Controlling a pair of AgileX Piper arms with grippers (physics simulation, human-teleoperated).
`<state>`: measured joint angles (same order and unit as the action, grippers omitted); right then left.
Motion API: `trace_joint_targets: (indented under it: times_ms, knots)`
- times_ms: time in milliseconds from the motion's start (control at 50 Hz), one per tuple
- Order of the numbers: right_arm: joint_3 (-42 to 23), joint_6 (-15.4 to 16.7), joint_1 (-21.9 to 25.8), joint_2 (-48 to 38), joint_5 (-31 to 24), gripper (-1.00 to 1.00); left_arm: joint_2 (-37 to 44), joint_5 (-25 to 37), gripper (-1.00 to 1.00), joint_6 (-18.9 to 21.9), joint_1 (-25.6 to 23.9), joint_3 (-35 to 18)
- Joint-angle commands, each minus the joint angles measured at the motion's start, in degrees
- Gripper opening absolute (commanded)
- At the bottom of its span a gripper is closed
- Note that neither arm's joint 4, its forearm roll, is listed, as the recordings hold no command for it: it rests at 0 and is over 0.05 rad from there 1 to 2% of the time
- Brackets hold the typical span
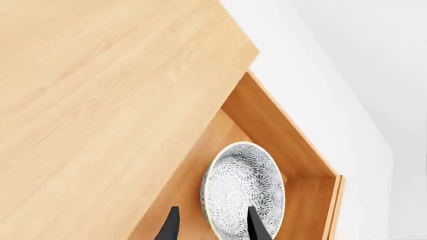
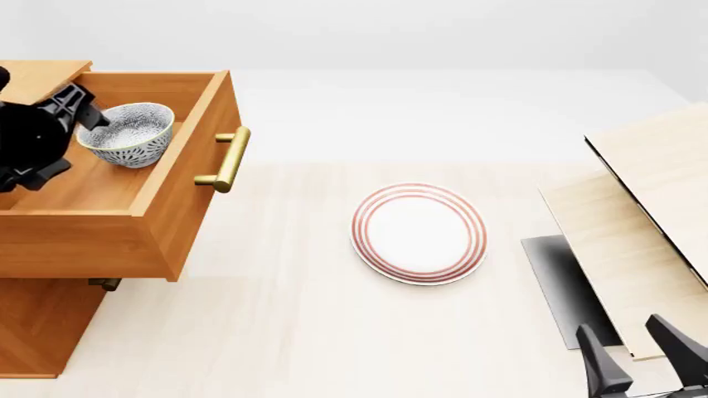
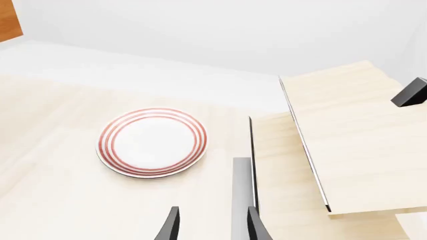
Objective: Open the top drawer of the cabinet and put the bowl in it.
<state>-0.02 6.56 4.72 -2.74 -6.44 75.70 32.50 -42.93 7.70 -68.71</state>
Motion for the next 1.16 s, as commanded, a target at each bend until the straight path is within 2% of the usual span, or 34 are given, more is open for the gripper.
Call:
trace_joint_targets:
  times_ms: [20,800,1140,1160]
  knots:
    - [0.02,0.06,0.01,0.06,-0.07,1.0,-2.34,2.6,1.0,0.96,0.0,-1.04]
    - [0.02,0.2,0.12,-0.06,-0.18,1.0,-12.55,13.38,1.0,3.47,-2.2,-5.09]
    - [0.02,0.26,0.18,0.45,-0.78,1.0,-17.74,17.44,1.0,4.1,-3.4,-5.21]
    - [0.02,0.33,0.23,0.18,-0.62,1.0,-24.24,23.09,1.0,5.14,-3.57,-6.6]
